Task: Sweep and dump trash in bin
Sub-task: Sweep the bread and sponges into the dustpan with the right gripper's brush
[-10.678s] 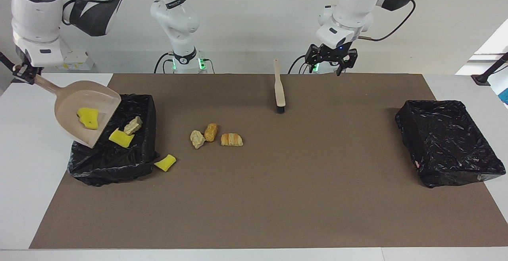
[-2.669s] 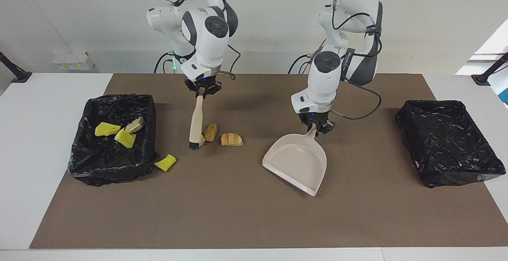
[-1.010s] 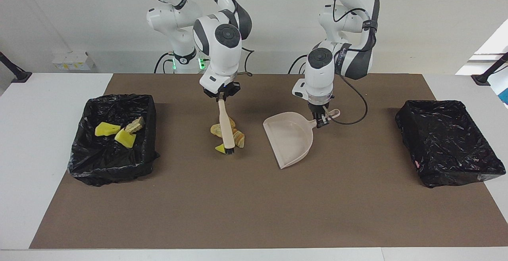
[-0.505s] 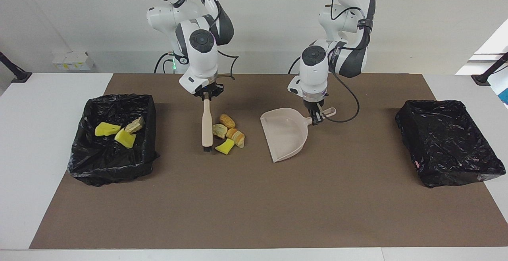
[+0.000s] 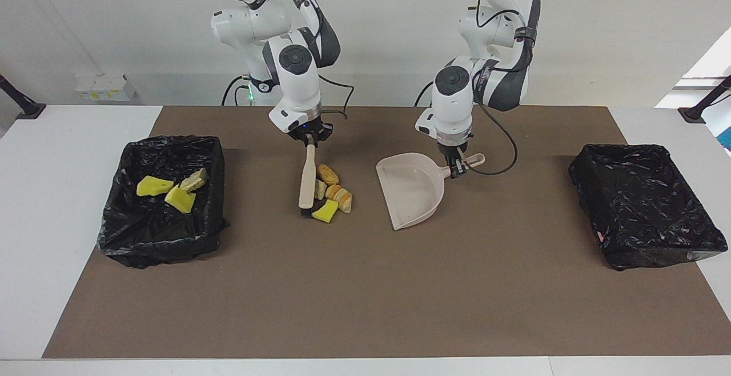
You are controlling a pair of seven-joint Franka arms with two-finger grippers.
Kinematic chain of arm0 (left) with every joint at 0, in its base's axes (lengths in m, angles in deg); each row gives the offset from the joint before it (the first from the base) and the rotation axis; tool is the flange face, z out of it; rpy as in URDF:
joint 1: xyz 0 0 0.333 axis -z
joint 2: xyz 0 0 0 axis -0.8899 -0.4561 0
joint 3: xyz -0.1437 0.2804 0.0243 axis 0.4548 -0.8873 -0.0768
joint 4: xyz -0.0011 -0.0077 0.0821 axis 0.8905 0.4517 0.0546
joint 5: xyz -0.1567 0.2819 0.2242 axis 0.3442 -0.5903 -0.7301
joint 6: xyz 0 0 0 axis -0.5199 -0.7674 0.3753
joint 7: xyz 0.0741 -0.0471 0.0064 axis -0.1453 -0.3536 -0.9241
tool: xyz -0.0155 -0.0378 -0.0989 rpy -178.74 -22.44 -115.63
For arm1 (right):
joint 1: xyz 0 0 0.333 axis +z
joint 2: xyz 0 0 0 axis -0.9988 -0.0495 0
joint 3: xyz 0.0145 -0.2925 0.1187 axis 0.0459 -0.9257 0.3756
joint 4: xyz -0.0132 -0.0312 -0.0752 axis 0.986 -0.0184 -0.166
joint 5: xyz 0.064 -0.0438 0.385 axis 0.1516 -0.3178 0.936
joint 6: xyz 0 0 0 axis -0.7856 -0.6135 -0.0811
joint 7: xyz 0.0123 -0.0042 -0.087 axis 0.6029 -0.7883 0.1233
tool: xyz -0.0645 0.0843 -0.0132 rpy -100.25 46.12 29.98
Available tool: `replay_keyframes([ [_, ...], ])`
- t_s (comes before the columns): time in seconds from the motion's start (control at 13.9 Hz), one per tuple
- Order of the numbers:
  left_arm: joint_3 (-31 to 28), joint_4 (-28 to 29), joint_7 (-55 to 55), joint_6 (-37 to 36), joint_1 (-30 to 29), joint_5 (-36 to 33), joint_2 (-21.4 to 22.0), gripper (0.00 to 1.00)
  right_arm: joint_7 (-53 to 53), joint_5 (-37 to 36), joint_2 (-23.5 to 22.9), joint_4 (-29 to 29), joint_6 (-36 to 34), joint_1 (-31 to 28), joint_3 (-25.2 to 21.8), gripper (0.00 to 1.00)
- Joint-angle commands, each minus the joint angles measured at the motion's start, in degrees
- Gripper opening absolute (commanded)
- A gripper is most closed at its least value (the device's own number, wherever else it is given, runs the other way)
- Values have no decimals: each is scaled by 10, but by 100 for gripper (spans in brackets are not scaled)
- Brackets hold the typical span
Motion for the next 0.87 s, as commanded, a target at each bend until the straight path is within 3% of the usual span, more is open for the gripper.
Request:
replay_keyframes([
  [0.0, -5, 26, 2, 21, 0, -9, 19, 0, -22, 13, -41, -43, 3, 24, 3, 0],
  [0.51, -5, 47, 4, 47, -8, -9, 25, 0, -18, 107, -124, -162, 0, 113, 8, 0],
  [0.79, -4, 47, 4, 50, -14, -9, 25, 0, -22, 172, -131, -211, -11, 142, 7, 0],
])
